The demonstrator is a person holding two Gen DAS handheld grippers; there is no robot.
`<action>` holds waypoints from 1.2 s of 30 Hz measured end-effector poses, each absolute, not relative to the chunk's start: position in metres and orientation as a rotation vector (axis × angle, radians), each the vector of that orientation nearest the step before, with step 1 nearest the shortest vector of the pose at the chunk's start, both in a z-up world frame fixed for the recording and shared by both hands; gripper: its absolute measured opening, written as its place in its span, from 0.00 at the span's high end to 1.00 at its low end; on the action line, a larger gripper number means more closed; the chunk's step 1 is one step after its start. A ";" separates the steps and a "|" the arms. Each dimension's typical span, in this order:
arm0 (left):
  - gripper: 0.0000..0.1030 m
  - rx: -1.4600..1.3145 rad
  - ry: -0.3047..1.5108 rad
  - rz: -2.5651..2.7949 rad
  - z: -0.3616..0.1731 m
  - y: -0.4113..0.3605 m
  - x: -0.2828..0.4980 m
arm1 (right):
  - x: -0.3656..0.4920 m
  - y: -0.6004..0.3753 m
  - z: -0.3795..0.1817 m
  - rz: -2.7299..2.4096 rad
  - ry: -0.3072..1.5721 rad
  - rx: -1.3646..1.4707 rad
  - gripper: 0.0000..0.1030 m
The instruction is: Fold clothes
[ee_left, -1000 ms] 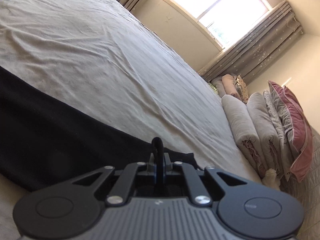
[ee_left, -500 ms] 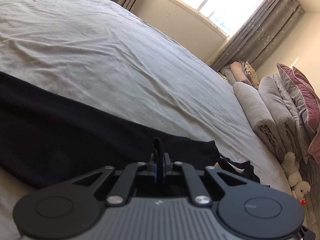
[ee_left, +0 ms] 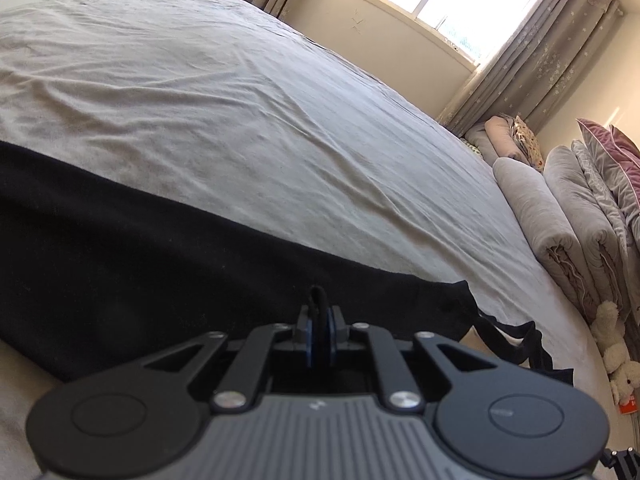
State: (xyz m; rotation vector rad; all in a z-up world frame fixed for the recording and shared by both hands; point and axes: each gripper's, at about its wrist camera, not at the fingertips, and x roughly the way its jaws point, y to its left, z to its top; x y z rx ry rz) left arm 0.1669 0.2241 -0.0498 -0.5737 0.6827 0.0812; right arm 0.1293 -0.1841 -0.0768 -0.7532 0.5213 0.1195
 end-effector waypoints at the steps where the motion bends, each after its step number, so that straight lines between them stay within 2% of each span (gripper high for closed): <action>1: 0.89 -0.584 0.686 0.072 -0.049 0.227 0.166 | 0.129 -0.186 -0.074 0.127 0.528 -0.737 0.65; 3: 0.83 -0.603 0.694 0.050 -0.048 0.232 0.164 | 0.129 -0.191 -0.068 0.141 0.541 -0.703 0.62; 6: 0.65 -0.624 0.720 -0.010 -0.044 0.238 0.159 | 0.129 -0.203 -0.055 0.186 0.582 -0.593 0.54; 8: 0.62 -0.620 0.747 -0.055 -0.042 0.236 0.154 | 0.128 -0.209 -0.049 0.208 0.596 -0.539 0.54; 12: 0.65 -0.577 0.780 -0.106 -0.040 0.229 0.144 | 0.129 -0.213 -0.042 0.221 0.595 -0.489 0.52; 15: 0.95 -0.522 0.778 -0.080 -0.039 0.222 0.142 | 0.128 -0.213 -0.039 0.231 0.593 -0.454 0.51; 19: 0.92 -0.498 0.723 -0.079 -0.037 0.218 0.144 | 0.127 -0.212 -0.037 0.250 0.595 -0.434 0.51; 20: 0.88 -0.516 0.727 -0.063 -0.039 0.221 0.147 | 0.126 -0.211 -0.037 0.253 0.595 -0.432 0.51; 21: 0.77 -0.536 0.731 -0.053 -0.042 0.223 0.149 | 0.126 -0.212 -0.036 0.256 0.595 -0.428 0.51; 22: 0.75 -0.553 0.729 -0.047 -0.046 0.224 0.150 | 0.126 -0.213 -0.036 0.258 0.596 -0.423 0.51; 25: 0.78 -0.551 0.692 -0.033 -0.052 0.221 0.149 | 0.127 -0.216 -0.035 0.262 0.596 -0.404 0.50; 26: 0.83 -0.526 0.674 -0.026 -0.051 0.218 0.149 | 0.127 -0.217 -0.035 0.261 0.598 -0.400 0.50; 27: 0.94 -0.497 0.659 -0.020 -0.050 0.216 0.148 | 0.127 -0.218 -0.036 0.260 0.599 -0.396 0.49; 28: 0.95 -0.462 0.647 -0.014 -0.049 0.213 0.147 | 0.128 -0.219 -0.036 0.256 0.600 -0.393 0.49; 35: 0.89 -0.372 0.648 0.043 -0.048 0.212 0.145 | 0.128 -0.222 -0.036 0.245 0.601 -0.376 0.49; 36: 0.84 -0.370 0.636 0.058 -0.045 0.212 0.143 | 0.128 -0.223 -0.035 0.247 0.600 -0.368 0.49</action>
